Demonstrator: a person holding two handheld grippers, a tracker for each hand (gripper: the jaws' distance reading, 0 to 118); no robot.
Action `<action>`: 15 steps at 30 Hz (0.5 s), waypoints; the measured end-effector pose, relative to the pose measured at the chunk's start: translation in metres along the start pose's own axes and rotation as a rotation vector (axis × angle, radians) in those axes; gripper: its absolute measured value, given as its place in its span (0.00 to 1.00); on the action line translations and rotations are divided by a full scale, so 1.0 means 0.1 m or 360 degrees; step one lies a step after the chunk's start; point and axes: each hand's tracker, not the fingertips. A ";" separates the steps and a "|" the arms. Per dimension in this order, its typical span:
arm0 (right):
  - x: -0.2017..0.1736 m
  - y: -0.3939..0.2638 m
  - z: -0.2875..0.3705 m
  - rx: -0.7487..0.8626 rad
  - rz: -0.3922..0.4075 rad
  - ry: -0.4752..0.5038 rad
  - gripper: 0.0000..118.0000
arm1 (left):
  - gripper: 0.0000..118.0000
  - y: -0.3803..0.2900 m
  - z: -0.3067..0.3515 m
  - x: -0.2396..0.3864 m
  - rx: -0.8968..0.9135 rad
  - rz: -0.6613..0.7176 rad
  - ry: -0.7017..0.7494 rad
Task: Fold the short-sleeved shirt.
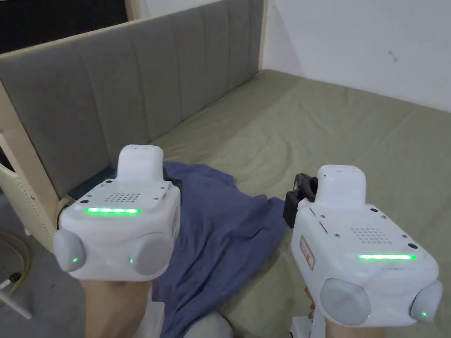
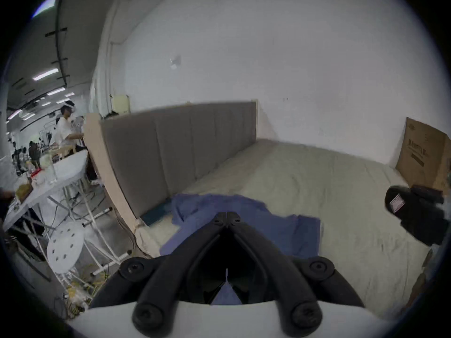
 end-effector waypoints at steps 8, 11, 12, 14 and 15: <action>0.18 -0.17 -0.10 -0.0138 -0.0029 -0.0047 0.00 | 0.61 -0.50 -1.36 0.15 -0.0661 0.0078 -0.0299; 0.27 -0.23 -0.16 -0.0184 -0.0045 -0.0072 0.00 | 0.77 -0.60 -1.58 0.12 -0.0751 0.0140 -0.0345; 0.30 -0.25 -0.19 -0.0201 -0.0061 -0.0077 0.00 | 0.85 -0.60 -1.61 0.12 -0.0740 0.0123 -0.0333; 0.36 -0.29 -0.26 -0.0245 -0.0105 -0.0089 0.00 | 0.92 -0.57 -1.72 0.12 -0.0730 0.0123 -0.0305; 0.38 -0.31 -0.29 -0.0260 -0.0123 -0.0090 0.00 | 0.94 -0.57 -1.72 0.13 -0.0737 0.0117 -0.0291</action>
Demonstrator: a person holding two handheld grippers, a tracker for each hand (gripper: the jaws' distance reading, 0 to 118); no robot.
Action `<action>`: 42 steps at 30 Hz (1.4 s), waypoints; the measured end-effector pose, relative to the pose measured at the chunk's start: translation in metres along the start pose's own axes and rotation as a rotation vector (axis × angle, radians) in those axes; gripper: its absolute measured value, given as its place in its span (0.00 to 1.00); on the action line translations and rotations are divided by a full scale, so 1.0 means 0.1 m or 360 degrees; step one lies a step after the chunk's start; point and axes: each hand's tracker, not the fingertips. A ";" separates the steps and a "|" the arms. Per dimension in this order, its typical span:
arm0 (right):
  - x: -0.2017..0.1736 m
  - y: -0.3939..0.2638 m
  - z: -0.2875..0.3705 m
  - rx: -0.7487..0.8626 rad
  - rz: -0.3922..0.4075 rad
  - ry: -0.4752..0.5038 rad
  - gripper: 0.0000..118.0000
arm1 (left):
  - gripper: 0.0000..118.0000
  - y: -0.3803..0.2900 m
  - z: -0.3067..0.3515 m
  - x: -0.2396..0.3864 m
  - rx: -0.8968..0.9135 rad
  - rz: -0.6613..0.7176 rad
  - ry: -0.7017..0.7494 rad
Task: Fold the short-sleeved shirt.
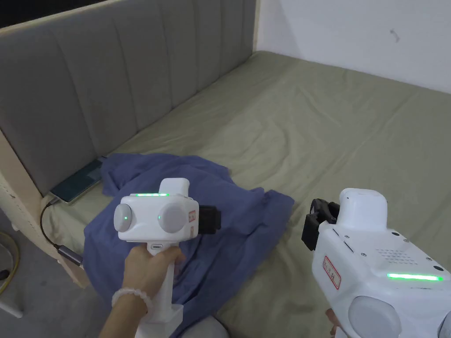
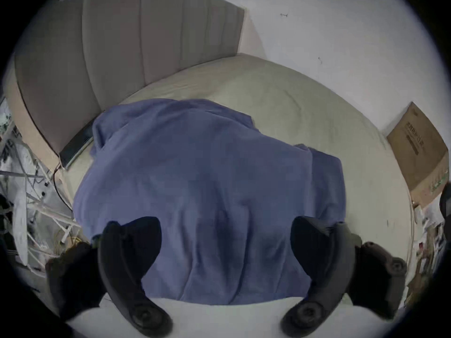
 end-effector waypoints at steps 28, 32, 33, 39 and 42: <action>0.23 -0.24 -0.25 -0.0215 -0.0112 -0.0040 0.00 | 0.02 0.29 -0.30 0.15 -0.0352 -0.0194 0.0128; 0.25 -0.22 -0.19 -0.0213 -0.0138 -0.0040 0.00 | 0.02 0.38 -0.17 0.10 -0.0343 -0.0117 0.0087; 0.26 -0.21 -0.17 -0.0209 -0.0133 -0.0043 0.00 | 0.01 0.41 -0.12 0.11 -0.0340 -0.0111 0.0084; 0.38 -0.14 -0.03 -0.0158 -0.0187 -0.0068 0.00 | 0.01 0.71 0.39 0.30 -0.0151 -0.0032 -0.0120; 0.48 -0.07 0.11 -0.0108 -0.0202 -0.0097 0.00 | 0.01 0.91 0.72 0.64 -0.0018 -0.0247 -0.0090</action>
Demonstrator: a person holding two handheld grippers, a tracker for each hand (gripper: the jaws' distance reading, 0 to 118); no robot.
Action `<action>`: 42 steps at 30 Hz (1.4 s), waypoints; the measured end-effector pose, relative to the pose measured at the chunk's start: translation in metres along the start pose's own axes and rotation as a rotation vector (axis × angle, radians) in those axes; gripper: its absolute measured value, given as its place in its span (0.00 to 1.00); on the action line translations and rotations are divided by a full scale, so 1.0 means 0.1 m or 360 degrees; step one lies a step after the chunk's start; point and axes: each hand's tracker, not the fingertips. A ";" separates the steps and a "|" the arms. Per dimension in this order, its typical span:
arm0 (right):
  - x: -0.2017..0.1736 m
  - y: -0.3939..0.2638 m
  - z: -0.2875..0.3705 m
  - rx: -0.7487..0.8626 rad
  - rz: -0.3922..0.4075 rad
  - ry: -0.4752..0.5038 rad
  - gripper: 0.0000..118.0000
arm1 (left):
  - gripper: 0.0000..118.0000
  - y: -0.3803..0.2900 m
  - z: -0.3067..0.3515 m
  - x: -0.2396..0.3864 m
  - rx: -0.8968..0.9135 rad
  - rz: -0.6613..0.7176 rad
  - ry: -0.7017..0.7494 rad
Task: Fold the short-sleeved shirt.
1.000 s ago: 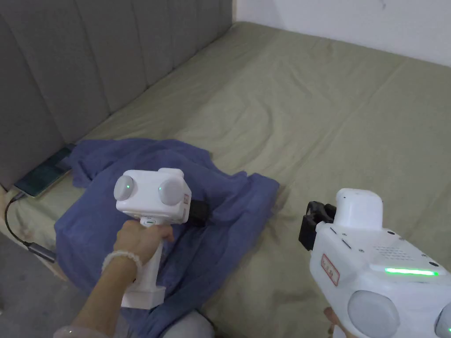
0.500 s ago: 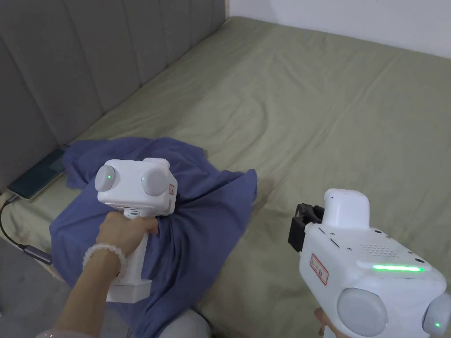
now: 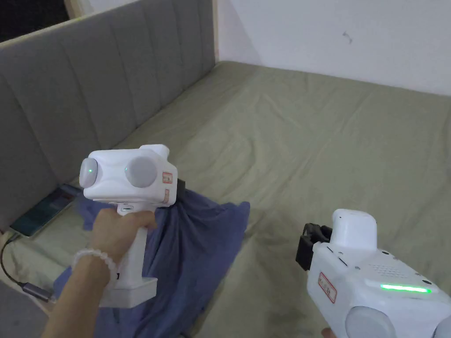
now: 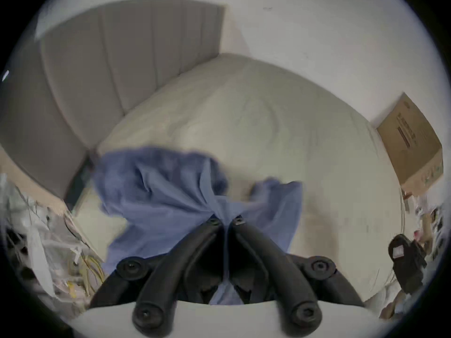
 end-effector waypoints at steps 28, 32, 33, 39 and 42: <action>2.67 -0.09 2.21 0.0397 -0.0473 -0.1157 0.00 | 0.01 -0.65 0.32 4.87 -0.0048 -0.1150 -0.1072; 2.80 -0.21 2.24 0.0345 -0.0515 -0.1209 0.00 | 0.01 -1.61 -0.55 4.90 -0.0536 -0.1236 -0.0940; 2.81 -0.23 2.23 0.0335 -0.0518 -0.1209 0.00 | 0.01 -1.79 -0.64 4.88 -0.0579 -0.1269 -0.0942; 2.81 -0.24 2.13 0.0279 -0.0525 -0.1160 0.00 | 0.05 -2.01 -0.70 4.88 -0.0453 -0.1286 -0.0923; 2.75 -0.21 2.06 0.0267 -0.0510 -0.1127 0.00 | 0.37 -1.86 -0.63 4.83 -0.0493 -0.1218 -0.0972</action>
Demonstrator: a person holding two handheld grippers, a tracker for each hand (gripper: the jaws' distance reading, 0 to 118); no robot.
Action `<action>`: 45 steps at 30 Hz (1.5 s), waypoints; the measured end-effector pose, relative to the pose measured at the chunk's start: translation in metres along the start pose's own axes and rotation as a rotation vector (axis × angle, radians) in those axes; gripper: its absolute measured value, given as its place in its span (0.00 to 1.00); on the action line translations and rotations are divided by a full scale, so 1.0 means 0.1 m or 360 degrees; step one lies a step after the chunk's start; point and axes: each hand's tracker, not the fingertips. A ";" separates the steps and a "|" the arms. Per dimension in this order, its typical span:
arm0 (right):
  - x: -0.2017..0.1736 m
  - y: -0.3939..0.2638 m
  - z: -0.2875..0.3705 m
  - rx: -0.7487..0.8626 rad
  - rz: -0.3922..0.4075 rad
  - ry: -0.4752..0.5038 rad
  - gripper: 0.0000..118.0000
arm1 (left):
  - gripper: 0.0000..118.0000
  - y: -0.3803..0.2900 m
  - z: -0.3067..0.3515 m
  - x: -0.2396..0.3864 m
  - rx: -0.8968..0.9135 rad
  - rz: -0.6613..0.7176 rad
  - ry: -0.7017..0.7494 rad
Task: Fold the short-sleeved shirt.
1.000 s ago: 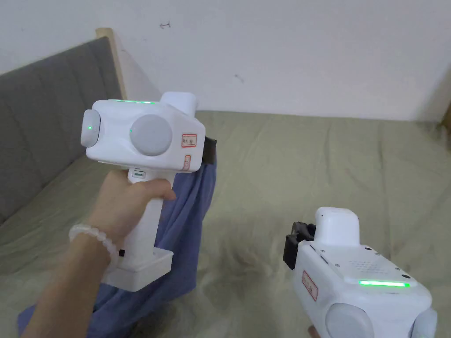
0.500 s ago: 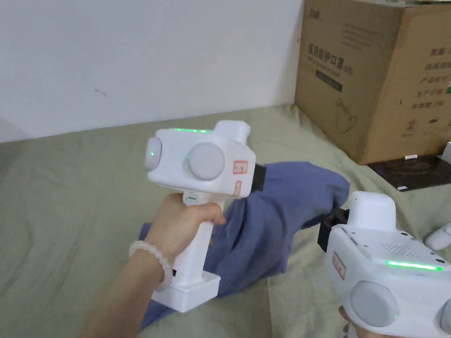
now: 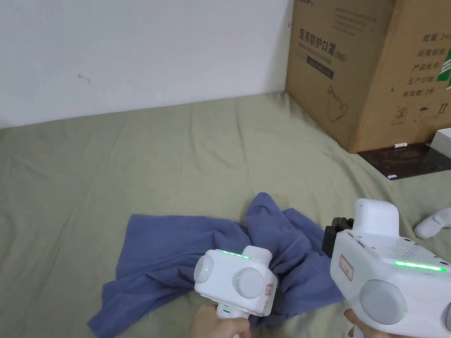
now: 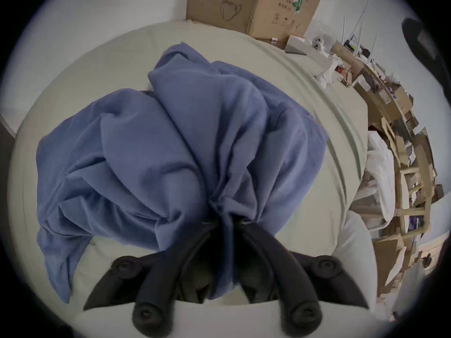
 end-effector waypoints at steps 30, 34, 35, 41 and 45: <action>-0.84 -0.25 -0.58 -0.0292 0.0214 0.0296 0.00 | 0.05 -0.79 0.98 -1.88 0.0208 0.0615 0.0373; -0.84 -0.22 -0.76 -0.0318 0.0235 0.0268 0.00 | 0.48 -0.32 0.85 -2.26 0.0188 0.0600 0.0416; -0.82 -0.21 -0.80 -0.0318 0.0229 0.0264 0.00 | 0.73 -0.18 0.79 -2.37 0.0187 0.0594 0.0415; -0.69 -0.23 -1.03 -0.0370 0.0186 0.0203 0.00 | 0.95 0.51 0.44 -2.83 0.0181 0.0607 0.0460; -0.56 -0.28 -1.13 -0.0415 0.0151 0.0161 0.00 | 0.92 0.74 0.19 -3.00 0.0172 0.0657 0.0457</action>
